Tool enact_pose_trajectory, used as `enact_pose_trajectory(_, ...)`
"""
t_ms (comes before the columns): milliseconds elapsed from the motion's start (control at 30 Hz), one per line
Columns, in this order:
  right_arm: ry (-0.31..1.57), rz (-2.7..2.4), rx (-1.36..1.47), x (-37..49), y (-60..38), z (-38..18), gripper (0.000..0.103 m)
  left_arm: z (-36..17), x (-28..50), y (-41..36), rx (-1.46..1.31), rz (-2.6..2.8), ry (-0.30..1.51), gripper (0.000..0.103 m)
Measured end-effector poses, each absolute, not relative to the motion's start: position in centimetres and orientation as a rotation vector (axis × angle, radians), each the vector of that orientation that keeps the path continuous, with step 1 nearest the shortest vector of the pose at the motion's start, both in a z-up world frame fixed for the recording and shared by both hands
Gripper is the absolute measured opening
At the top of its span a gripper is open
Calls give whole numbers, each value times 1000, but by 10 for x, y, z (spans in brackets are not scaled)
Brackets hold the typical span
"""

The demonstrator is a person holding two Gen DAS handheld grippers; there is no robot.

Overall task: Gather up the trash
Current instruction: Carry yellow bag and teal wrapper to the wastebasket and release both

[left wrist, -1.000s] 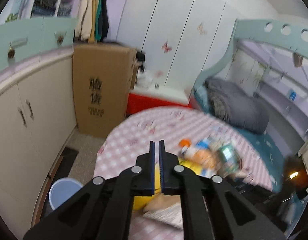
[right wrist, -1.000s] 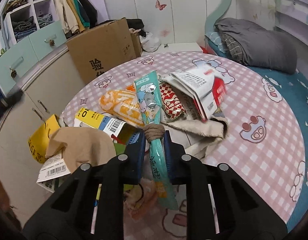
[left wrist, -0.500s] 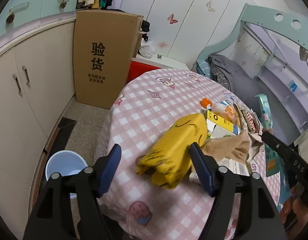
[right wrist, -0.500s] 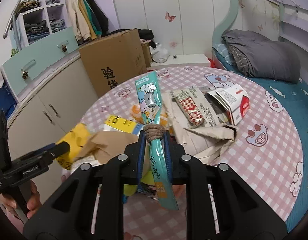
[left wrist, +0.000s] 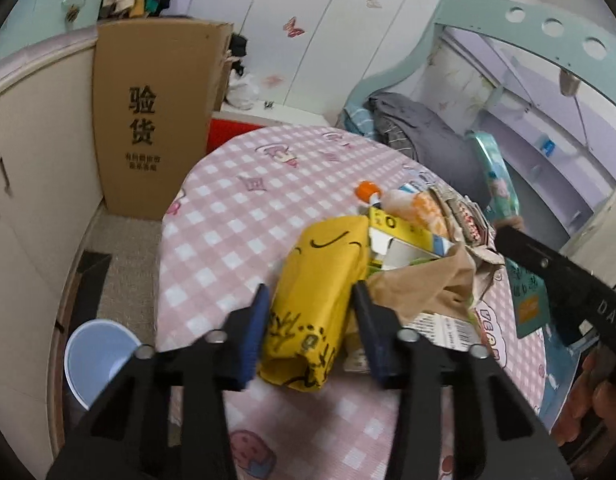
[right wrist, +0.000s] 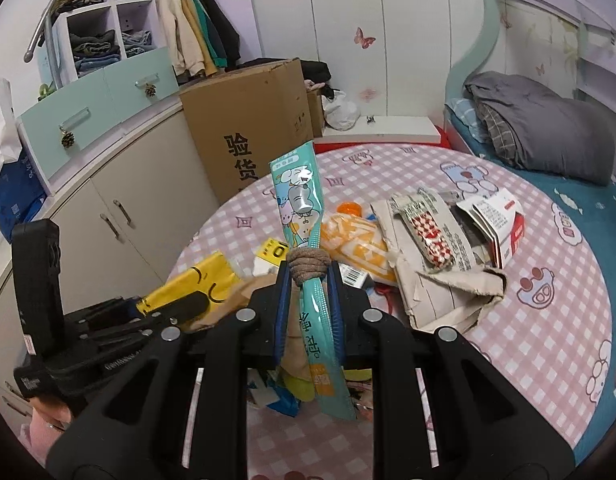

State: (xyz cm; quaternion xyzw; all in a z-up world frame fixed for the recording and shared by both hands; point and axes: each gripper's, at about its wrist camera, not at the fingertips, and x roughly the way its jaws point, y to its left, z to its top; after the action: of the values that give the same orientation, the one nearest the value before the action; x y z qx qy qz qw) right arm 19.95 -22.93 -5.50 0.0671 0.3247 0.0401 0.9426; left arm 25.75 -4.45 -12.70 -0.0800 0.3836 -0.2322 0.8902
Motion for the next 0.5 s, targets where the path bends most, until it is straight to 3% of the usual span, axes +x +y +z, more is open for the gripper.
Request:
enact_pose_trajectory(100, 646, 90, 120, 198, -220, -47, 18, -121, 253, -44, -182, -492, 770, 23)
enact_pose_trajectory(500, 642, 276, 79, 215, -152, -31, 18, -82, 233, 33, -387, -298, 603, 22)
